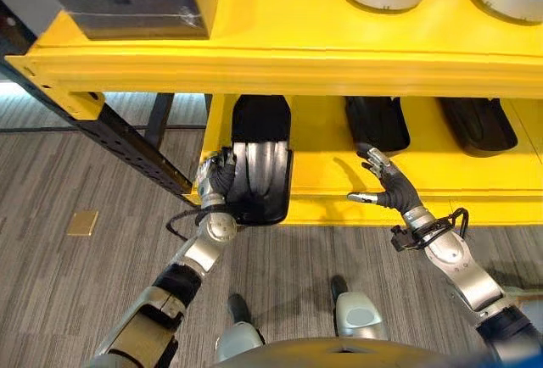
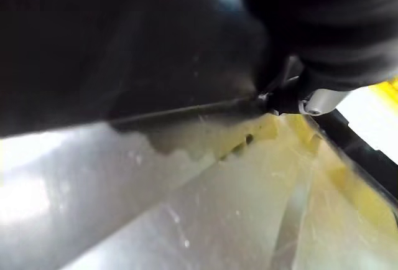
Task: Move parts from the plastic box to the shelf.
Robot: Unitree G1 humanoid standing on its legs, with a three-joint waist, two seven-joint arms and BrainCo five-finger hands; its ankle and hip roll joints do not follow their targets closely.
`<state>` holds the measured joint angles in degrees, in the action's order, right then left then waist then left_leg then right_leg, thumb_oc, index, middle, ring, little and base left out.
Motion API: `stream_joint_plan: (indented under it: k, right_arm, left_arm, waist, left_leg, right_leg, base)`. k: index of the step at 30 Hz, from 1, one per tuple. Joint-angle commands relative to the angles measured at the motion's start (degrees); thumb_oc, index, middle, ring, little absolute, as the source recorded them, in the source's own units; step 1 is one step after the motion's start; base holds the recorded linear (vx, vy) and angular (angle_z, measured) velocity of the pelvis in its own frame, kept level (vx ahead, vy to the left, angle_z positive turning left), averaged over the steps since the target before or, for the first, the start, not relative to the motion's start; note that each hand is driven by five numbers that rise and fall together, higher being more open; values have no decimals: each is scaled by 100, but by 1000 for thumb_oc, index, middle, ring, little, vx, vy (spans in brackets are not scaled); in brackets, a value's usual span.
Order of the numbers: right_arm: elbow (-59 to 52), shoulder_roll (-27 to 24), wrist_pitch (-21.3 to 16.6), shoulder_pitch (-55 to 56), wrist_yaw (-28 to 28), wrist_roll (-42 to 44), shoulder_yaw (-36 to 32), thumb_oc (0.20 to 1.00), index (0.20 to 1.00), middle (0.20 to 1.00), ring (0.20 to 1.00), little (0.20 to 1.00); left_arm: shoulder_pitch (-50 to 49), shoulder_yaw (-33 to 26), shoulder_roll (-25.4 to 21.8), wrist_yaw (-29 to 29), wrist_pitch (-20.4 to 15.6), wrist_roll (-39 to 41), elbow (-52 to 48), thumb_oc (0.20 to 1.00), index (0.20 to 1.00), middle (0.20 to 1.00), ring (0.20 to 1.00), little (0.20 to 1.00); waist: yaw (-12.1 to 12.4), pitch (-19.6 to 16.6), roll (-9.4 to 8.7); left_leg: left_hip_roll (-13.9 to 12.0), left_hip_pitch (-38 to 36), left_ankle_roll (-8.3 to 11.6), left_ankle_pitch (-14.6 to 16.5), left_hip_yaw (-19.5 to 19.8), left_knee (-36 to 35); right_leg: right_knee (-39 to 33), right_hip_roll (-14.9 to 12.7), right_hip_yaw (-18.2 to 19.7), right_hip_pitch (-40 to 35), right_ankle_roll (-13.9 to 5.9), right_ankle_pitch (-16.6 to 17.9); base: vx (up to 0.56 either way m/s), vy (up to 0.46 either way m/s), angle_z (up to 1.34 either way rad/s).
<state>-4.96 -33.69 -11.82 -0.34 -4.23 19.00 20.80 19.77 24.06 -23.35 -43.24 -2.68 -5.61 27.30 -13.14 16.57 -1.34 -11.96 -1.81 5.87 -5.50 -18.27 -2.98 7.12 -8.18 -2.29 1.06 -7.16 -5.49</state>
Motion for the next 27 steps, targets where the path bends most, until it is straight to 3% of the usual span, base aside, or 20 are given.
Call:
stream_joint_plan:
  k: [1,8,16,27]
  right_arm:
    - [-830,78,-571,-329,-229,349,-439,1000,1000,1000,1000,1000]
    - [-1143,-96,-199,-574,-87,365,-616,1000,1000,1000,1000,1000]
    - [-1158,-298,-97,-761,94,422,-636,1000,1000,1000,1000,1000]
    - [-1257,-329,43,-879,71,516,-617,1000,1000,1000,1000,1000]
  left_arm:
    - [842,-271,-153,-550,-433,288,522,200,200,200,200,200]
    - [1544,-435,-353,-653,-371,701,1064,200,200,200,200,200]
    - [2375,-424,-635,-679,-207,964,1696,200,200,200,200,200]
    - [2782,-659,-830,-886,201,1455,2273,200,200,200,200,200]
  waist:
    - [-152,22,1]
    - [-423,271,90]
    - [-678,599,33]
    - [-714,814,-103]
  left_leg:
    - [-369,319,40,441,-280,913]
    - [-353,570,59,484,-450,1104]
    - [-363,892,142,661,-535,1447]
    - [-424,1176,148,735,-511,1715]
  right_leg:
    - [509,-229,-267,470,-99,43]
    - [713,-246,-95,851,-78,-2]
    - [994,-268,28,1248,-69,-138]
    - [1208,-228,10,1504,-22,-204]
  base:
    - [-59,120,-9]
    - [-33,81,-21]
    - [-17,42,-6]
    - [-11,-7,-2]
